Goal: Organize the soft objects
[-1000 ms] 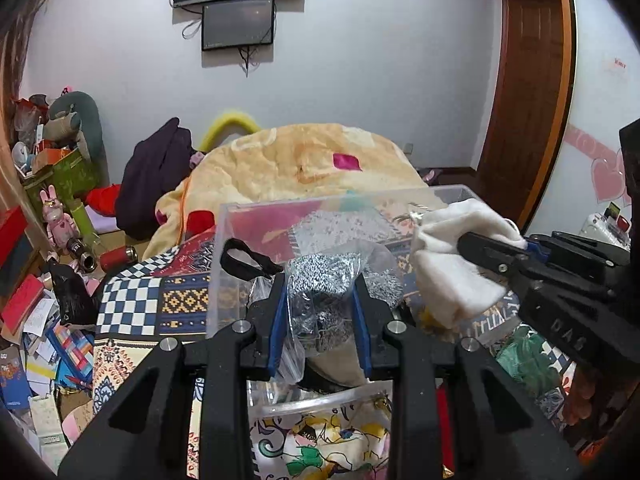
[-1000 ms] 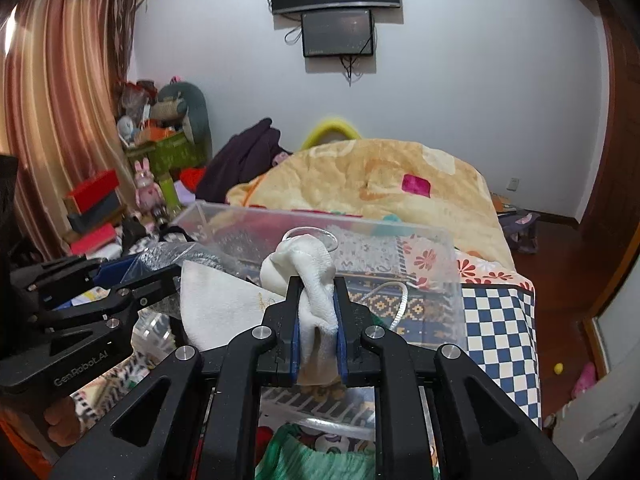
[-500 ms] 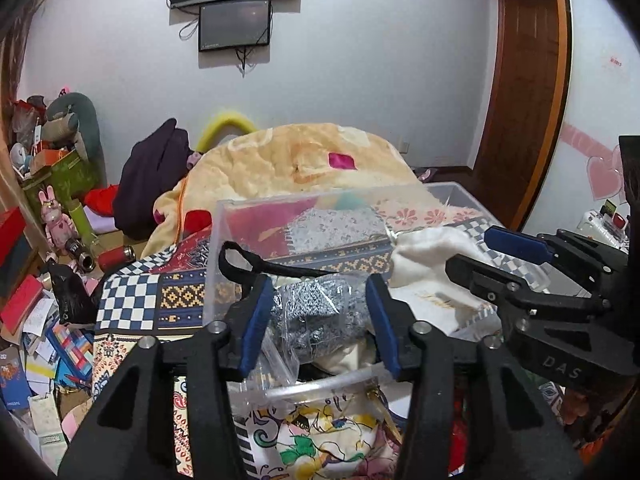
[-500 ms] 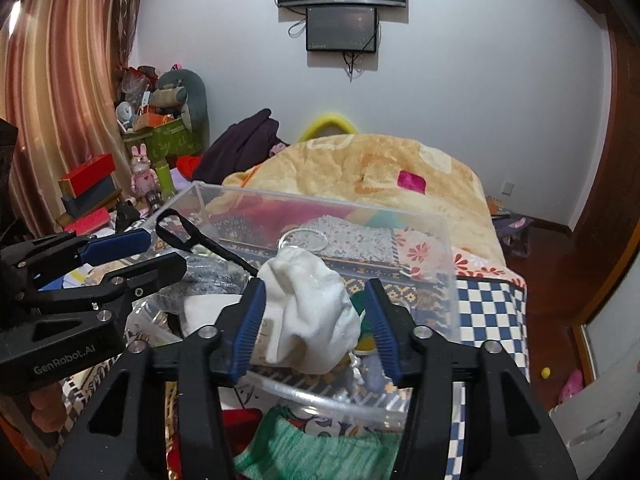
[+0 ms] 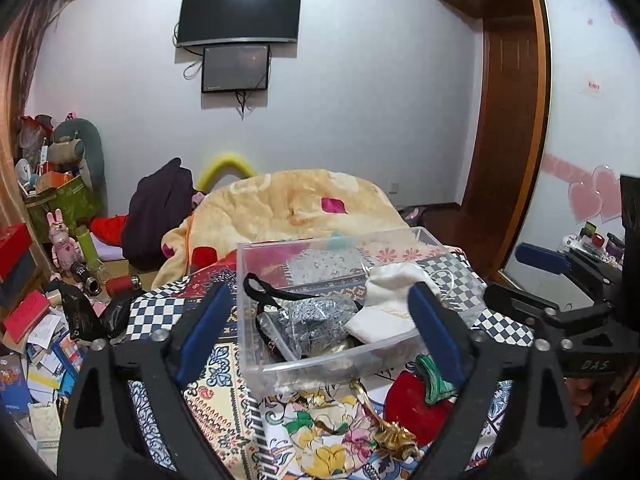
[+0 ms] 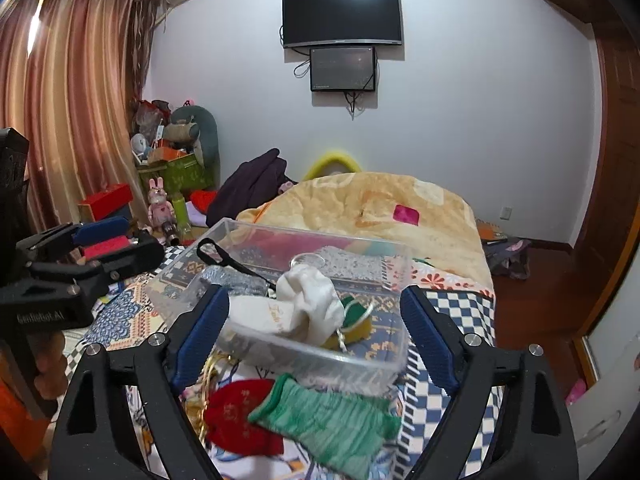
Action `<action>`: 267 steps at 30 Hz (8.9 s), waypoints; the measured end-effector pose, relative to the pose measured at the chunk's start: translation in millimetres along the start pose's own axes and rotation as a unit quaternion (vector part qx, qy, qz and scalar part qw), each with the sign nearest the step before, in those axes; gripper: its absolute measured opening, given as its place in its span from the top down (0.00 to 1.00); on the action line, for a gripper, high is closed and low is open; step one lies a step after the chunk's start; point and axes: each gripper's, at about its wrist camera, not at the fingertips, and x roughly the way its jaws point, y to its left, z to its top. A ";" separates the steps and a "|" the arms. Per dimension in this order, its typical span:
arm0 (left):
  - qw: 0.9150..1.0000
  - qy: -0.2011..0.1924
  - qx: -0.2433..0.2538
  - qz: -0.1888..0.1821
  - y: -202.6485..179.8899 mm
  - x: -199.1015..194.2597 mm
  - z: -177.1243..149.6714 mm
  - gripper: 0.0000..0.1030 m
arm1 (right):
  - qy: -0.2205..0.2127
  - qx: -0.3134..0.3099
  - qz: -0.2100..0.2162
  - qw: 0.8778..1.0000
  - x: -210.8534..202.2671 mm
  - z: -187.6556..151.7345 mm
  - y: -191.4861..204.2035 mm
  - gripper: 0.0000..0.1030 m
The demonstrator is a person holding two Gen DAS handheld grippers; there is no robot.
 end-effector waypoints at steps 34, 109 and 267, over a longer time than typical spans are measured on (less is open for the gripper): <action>0.986 0.158 -0.059 0.016 24.7 55.3 -106.4 0.31 | 0.147 0.059 -0.004 0.987 38.3 -87.7 -27.0 0.46; 0.994 0.107 -0.020 0.025 14.1 112.7 11.8 0.94 | 0.089 -0.010 0.013 0.996 105.0 16.4 8.5 0.77; 1.000 -0.029 -0.003 -0.009 -9.3 -10.5 16.6 0.35 | -0.020 -0.004 -0.021 1.000 -3.9 21.1 -19.9 0.15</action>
